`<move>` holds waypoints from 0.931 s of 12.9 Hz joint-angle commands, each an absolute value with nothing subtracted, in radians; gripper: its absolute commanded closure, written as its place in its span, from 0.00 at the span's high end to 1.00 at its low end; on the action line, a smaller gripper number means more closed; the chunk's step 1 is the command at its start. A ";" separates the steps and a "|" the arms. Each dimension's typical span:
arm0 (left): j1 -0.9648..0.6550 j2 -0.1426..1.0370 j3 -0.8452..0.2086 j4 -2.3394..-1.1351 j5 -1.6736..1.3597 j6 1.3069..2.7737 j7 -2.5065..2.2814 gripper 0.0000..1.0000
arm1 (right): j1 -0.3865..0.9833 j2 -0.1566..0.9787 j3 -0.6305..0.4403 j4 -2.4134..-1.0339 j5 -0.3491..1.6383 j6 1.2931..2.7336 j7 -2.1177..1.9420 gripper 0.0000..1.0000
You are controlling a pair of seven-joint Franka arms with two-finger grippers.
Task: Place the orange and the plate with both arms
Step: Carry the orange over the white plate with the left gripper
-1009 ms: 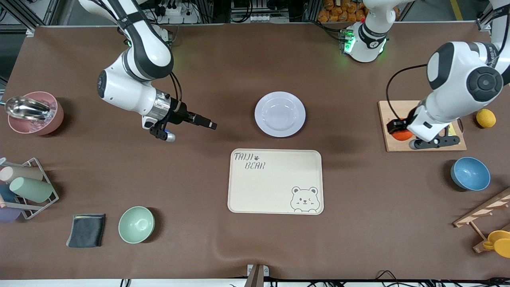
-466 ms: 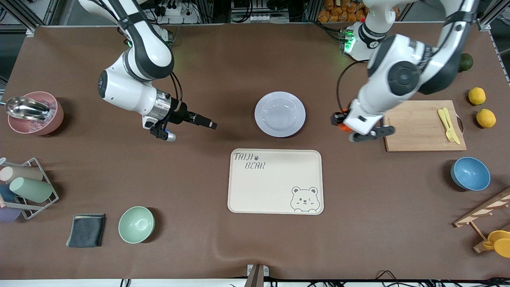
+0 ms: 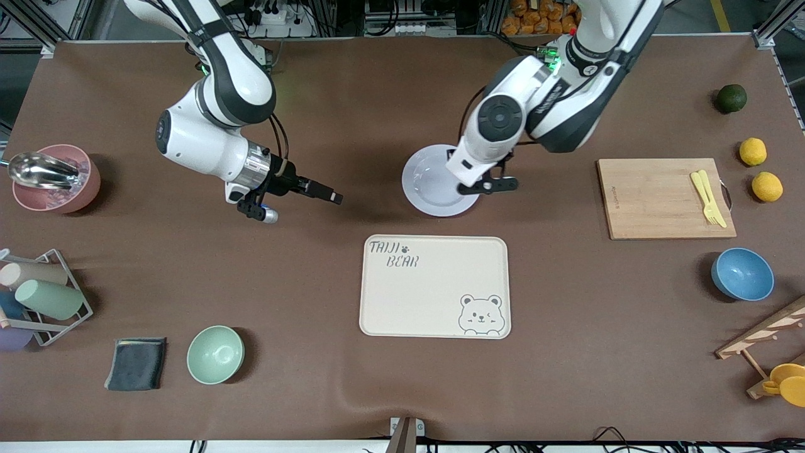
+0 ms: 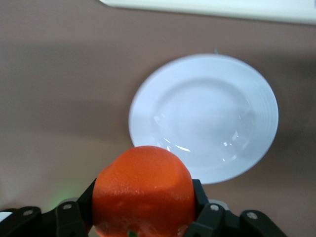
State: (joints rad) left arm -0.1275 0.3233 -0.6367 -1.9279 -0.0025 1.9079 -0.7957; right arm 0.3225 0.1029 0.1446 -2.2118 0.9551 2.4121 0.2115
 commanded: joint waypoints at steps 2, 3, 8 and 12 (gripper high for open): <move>-0.236 0.507 -0.627 -1.795 0.096 1.896 -0.876 0.00 | 0.350 0.091 0.137 -2.233 0.977 2.441 0.193 1.00; -0.254 0.561 -0.627 -1.763 0.141 1.899 -0.912 0.00 | 0.350 0.091 0.137 -2.235 0.979 2.441 0.183 1.00; -0.308 0.712 -0.623 -1.716 0.213 1.901 -0.997 0.00 | 0.351 0.091 0.137 -2.237 0.977 2.445 0.176 1.00; -0.314 0.718 -0.614 -1.717 0.215 1.922 -0.997 0.00 | 0.360 0.092 0.137 -2.244 0.979 2.471 0.170 1.00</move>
